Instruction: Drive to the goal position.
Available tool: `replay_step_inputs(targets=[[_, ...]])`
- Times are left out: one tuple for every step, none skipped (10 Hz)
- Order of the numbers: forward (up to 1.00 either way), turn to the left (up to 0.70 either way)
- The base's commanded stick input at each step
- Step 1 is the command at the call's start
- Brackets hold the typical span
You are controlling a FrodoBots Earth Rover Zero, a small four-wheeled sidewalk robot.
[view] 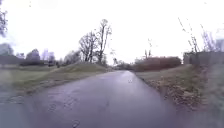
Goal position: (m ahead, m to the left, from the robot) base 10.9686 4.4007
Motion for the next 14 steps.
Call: replay_step_inputs(targets=[[1.0, 0.0], [1.0, 0.0], [1.0, 0.0], [1.0, 0.0], [1.0, -0.09], [1.0, -0.34], [1.0, -0.4], [1.0, -0.4], [1.0, -0.23], [1.0, -0.03], [1.0, 0.0], [1.0, 0.0], [1.0, 0.0], [1.0, 0.0]])
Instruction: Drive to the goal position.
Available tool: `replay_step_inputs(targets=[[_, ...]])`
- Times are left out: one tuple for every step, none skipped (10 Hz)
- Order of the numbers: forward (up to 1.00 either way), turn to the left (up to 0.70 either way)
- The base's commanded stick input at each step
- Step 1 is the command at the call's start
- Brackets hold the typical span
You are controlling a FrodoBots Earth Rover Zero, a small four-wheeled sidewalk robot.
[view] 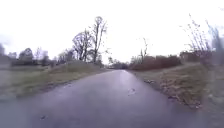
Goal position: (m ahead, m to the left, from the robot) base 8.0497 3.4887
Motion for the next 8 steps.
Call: replay_step_inputs(targets=[[1.0, 0.0], [1.0, 0.0], [1.0, 0.0], [1.0, 0.0], [1.0, 0.0], [1.0, 0.0], [1.0, 0.0], [1.0, 0.0]])
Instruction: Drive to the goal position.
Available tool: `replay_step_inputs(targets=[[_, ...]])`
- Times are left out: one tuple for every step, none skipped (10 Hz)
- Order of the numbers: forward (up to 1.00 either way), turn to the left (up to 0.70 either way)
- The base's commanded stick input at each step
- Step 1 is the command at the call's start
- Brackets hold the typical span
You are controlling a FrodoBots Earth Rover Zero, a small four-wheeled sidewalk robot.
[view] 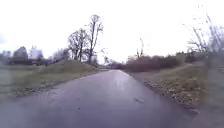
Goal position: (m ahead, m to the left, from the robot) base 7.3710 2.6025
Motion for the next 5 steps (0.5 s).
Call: replay_step_inputs(targets=[[1.0, 0.0], [1.0, 0.0], [1.0, 0.0], [1.0, 0.0], [1.0, 0.0]])
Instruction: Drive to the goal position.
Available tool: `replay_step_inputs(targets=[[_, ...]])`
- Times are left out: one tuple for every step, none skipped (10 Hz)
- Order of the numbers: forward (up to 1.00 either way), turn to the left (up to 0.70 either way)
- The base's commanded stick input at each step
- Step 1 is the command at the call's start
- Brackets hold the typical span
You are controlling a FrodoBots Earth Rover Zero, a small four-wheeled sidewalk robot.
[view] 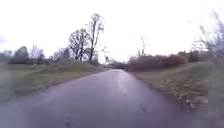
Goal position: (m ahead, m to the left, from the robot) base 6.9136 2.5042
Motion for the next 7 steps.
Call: replay_step_inputs(targets=[[1.0, 0.0], [1.0, 0.0], [1.0, -0.09], [1.0, -0.4], [1.0, -0.4], [1.0, -0.33], [1.0, -0.19]])
